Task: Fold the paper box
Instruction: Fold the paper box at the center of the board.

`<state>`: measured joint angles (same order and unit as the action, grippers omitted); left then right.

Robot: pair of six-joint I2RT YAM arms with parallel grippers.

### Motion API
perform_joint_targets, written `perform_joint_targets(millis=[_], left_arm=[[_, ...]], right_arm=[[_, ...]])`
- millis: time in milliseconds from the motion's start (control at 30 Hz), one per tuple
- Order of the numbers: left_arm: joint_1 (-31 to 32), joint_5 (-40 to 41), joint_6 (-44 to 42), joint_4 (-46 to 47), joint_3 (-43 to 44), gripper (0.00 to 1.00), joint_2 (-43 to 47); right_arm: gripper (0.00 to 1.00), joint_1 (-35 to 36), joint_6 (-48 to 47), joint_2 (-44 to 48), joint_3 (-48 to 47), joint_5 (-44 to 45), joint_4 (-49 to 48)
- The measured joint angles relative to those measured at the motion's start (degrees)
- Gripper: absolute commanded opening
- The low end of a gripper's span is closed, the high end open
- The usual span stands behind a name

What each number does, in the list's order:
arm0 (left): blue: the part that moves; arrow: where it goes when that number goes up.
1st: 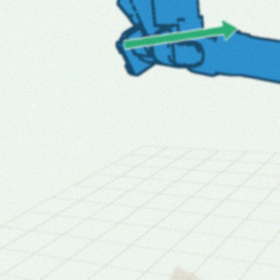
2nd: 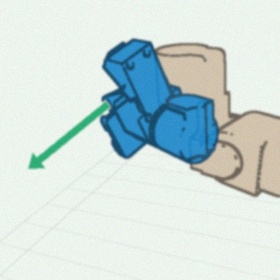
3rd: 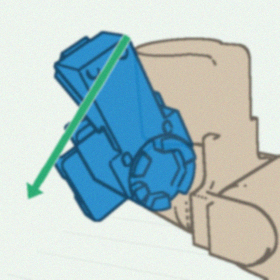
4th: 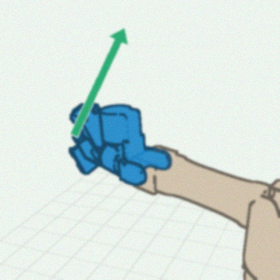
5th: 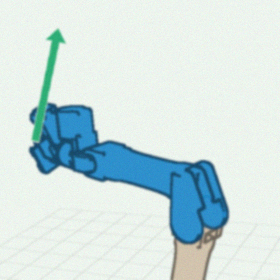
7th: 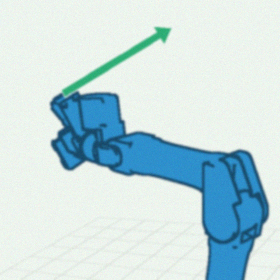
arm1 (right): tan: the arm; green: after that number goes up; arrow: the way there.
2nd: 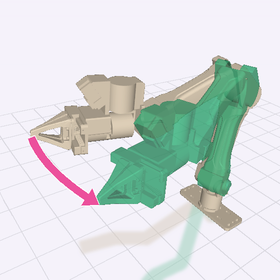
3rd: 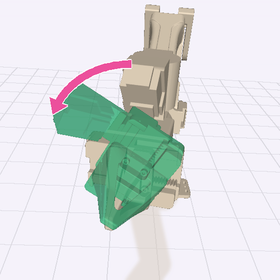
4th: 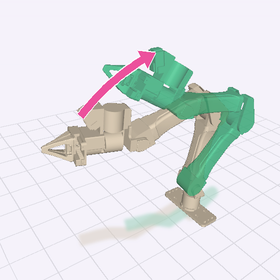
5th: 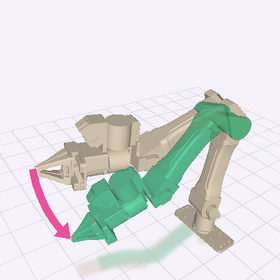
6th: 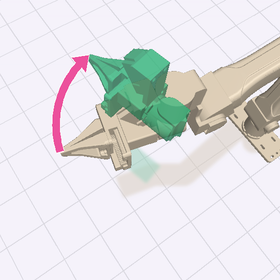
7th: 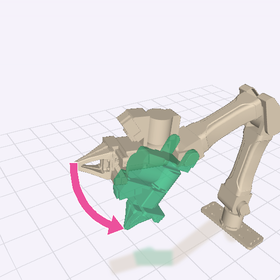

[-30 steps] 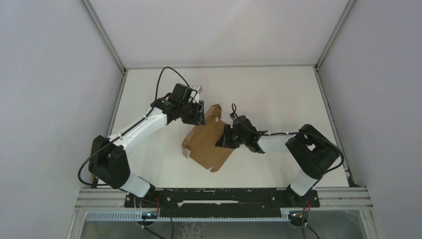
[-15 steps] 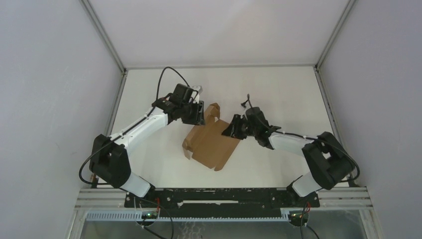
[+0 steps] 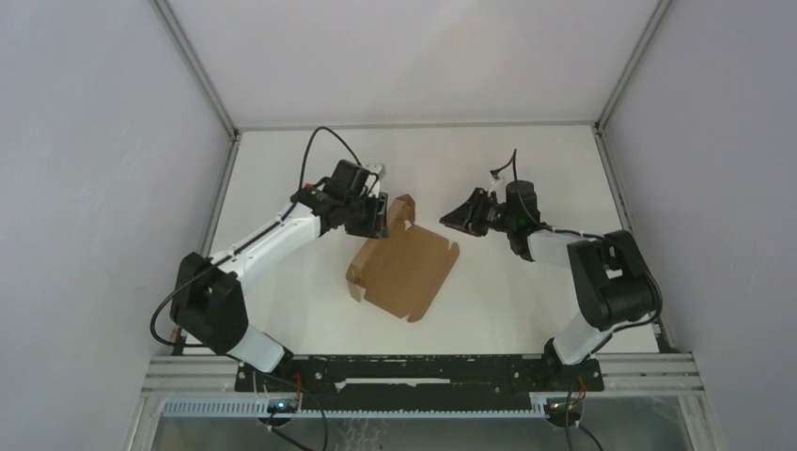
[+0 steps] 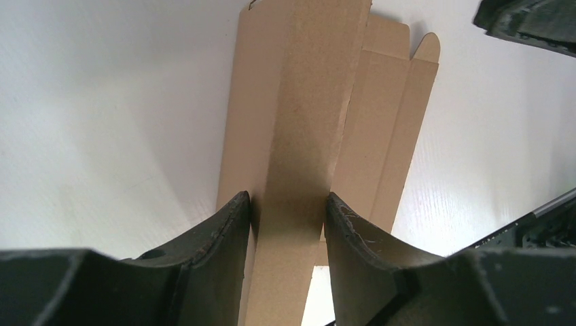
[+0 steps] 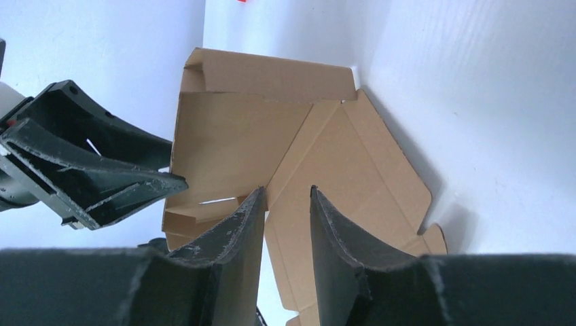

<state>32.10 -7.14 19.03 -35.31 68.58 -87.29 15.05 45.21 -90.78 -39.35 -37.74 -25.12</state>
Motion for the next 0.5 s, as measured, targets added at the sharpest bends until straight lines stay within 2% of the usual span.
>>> perform_joint_targets(millis=[300,500], left_arm=[[1.0,1.3,0.0,-1.5,0.8,0.48,-0.8],[1.2,1.6,-0.2,-2.7,1.5,0.48,-1.4]], right_arm=[[0.42,-0.9,6.5,-14.8,-7.0,-8.7,-14.6],[0.42,-2.0,9.8,-22.0,-11.8,-11.0,-22.8]])
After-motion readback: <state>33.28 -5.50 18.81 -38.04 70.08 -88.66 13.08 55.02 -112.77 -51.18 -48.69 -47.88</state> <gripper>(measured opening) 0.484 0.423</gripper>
